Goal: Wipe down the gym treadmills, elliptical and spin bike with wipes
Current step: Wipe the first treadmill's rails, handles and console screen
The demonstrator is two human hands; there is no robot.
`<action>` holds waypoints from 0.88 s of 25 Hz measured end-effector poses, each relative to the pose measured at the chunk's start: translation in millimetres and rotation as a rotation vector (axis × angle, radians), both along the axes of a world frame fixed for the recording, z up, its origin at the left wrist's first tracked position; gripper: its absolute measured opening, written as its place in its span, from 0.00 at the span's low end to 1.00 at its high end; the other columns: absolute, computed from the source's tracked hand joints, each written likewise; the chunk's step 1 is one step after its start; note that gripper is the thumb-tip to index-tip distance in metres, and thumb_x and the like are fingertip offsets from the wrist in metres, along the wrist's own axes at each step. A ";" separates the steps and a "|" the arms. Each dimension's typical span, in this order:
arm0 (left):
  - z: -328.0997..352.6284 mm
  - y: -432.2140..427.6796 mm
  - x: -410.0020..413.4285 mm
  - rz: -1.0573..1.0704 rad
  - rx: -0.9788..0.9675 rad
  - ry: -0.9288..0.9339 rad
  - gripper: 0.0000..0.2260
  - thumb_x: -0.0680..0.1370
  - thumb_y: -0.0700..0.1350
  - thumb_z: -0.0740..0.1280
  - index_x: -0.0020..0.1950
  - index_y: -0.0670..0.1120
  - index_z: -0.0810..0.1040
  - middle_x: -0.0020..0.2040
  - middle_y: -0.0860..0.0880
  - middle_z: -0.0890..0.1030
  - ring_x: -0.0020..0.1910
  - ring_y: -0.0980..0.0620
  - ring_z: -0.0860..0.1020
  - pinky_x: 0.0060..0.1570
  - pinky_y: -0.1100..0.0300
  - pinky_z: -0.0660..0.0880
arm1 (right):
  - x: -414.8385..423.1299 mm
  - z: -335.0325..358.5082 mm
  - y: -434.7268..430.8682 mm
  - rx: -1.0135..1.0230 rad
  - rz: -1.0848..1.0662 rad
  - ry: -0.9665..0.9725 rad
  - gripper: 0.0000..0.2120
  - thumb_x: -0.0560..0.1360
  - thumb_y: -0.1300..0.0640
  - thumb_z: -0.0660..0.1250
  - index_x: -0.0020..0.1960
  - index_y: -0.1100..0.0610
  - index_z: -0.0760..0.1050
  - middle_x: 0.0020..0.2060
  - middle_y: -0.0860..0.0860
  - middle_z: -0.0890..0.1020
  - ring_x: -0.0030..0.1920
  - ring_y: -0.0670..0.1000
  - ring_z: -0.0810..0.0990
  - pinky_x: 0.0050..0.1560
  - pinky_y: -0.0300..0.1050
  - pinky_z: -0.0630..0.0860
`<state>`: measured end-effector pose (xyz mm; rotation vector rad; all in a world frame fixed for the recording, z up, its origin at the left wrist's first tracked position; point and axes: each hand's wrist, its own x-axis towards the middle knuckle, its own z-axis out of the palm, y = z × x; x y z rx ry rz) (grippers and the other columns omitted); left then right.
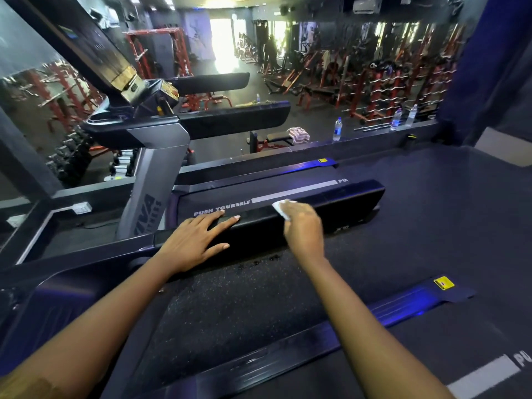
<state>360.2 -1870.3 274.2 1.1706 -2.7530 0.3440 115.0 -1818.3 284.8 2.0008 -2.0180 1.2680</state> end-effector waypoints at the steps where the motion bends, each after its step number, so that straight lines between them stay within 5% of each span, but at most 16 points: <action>1: -0.1 3.2 2.9 0.014 -0.018 0.001 0.28 0.79 0.65 0.45 0.77 0.57 0.54 0.71 0.44 0.69 0.65 0.44 0.73 0.59 0.49 0.73 | -12.4 3.0 -2.4 0.036 -0.063 0.015 0.14 0.68 0.74 0.63 0.50 0.64 0.81 0.46 0.59 0.83 0.49 0.58 0.81 0.47 0.44 0.76; 4: 0.4 10.5 3.8 0.049 -0.041 -0.004 0.28 0.79 0.63 0.49 0.77 0.55 0.56 0.69 0.44 0.71 0.62 0.44 0.75 0.56 0.50 0.75 | -1.5 12.3 -5.4 0.220 -0.165 0.169 0.12 0.75 0.70 0.58 0.51 0.62 0.77 0.49 0.56 0.80 0.52 0.56 0.77 0.42 0.43 0.70; 10: -0.8 10.5 2.8 0.083 -0.020 0.014 0.27 0.79 0.65 0.43 0.75 0.56 0.57 0.69 0.46 0.72 0.61 0.44 0.76 0.53 0.50 0.74 | 74.9 2.2 3.5 0.134 0.166 0.168 0.16 0.78 0.65 0.57 0.64 0.60 0.73 0.63 0.54 0.76 0.64 0.53 0.71 0.58 0.45 0.71; 16: -4.9 6.1 2.0 0.088 -0.027 0.019 0.30 0.77 0.67 0.46 0.77 0.58 0.54 0.71 0.47 0.69 0.63 0.44 0.73 0.56 0.49 0.72 | 4.5 -44.1 13.9 -0.348 -0.274 -0.594 0.16 0.67 0.74 0.64 0.51 0.66 0.81 0.49 0.59 0.83 0.50 0.50 0.82 0.57 0.24 0.68; 19: -3.3 7.6 0.8 0.089 -0.029 0.013 0.31 0.76 0.68 0.46 0.77 0.58 0.52 0.72 0.46 0.68 0.64 0.43 0.72 0.59 0.48 0.70 | 14.8 -50.9 2.1 -0.321 -0.346 -0.790 0.18 0.65 0.78 0.64 0.54 0.69 0.78 0.52 0.63 0.81 0.53 0.58 0.81 0.57 0.33 0.71; 22: -2.5 8.0 1.3 0.085 -0.049 0.014 0.31 0.77 0.68 0.47 0.77 0.57 0.54 0.71 0.46 0.69 0.64 0.43 0.72 0.59 0.48 0.70 | 55.3 -60.9 -4.5 -0.384 -0.315 -0.794 0.17 0.66 0.72 0.63 0.54 0.69 0.78 0.51 0.63 0.81 0.54 0.54 0.80 0.56 0.37 0.73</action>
